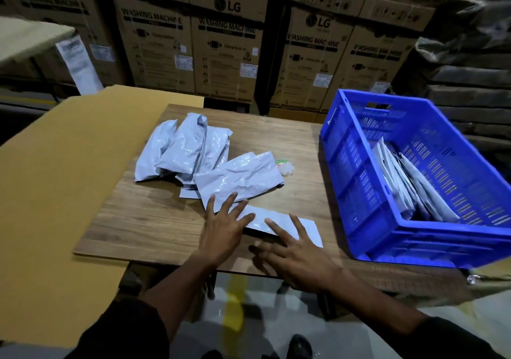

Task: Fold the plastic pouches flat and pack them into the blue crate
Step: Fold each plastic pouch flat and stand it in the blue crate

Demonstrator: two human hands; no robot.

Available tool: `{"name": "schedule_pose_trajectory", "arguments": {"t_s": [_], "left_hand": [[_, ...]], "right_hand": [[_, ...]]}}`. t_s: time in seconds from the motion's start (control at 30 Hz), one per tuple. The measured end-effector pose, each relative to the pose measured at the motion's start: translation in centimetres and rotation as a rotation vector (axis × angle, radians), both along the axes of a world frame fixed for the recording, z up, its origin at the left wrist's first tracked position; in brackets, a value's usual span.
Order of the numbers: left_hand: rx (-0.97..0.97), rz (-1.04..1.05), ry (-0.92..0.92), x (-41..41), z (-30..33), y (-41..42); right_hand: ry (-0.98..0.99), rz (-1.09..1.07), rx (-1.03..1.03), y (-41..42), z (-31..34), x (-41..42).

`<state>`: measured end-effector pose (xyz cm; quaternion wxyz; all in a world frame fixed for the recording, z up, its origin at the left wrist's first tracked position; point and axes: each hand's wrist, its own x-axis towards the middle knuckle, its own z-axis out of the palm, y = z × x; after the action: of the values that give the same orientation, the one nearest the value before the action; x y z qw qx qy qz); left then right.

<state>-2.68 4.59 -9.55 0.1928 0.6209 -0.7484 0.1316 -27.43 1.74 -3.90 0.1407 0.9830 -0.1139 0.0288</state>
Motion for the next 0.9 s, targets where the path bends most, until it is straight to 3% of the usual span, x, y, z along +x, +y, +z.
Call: {"name": "schedule_pose_trajectory", "arguments": {"t_s": [0.1, 0.2, 0.27, 0.37, 0.43, 0.57, 0.67, 0.9], "left_hand": [[0.017, -0.041, 0.044, 0.1, 1.2, -0.6], [0.053, -0.044, 0.107, 0.3, 1.9, -1.2], [0.065, 0.027, 0.176, 0.3, 2.1, -1.2], [0.029, 0.17, 0.361, -0.6, 2.3, -0.4], [0.018, 0.21, 0.377, -1.7, 1.9, 0.2], [0.158, 0.156, 0.294, -4.6, 0.2, -0.3], [0.261, 0.105, 0.211, -7.1, -0.5, -2.0], [0.353, 0.07, 0.096, -11.8, -0.7, -4.7]], "right_hand": [[0.058, -0.009, -0.076, -0.5, 0.4, 1.3], [0.156, -0.105, 0.03, -2.5, 2.0, 2.2], [0.219, -0.194, 0.146, -3.7, 3.5, 2.6], [0.203, -0.315, 0.13, -5.0, 5.5, 2.0], [0.097, -0.372, 0.168, -5.6, 6.9, 0.9], [-0.323, -0.421, 0.278, -7.4, 9.4, -2.2], [-0.537, -0.441, 0.231, -8.7, 11.9, -4.4], [-0.749, -0.55, 0.087, -13.6, 19.6, -13.6]]}}
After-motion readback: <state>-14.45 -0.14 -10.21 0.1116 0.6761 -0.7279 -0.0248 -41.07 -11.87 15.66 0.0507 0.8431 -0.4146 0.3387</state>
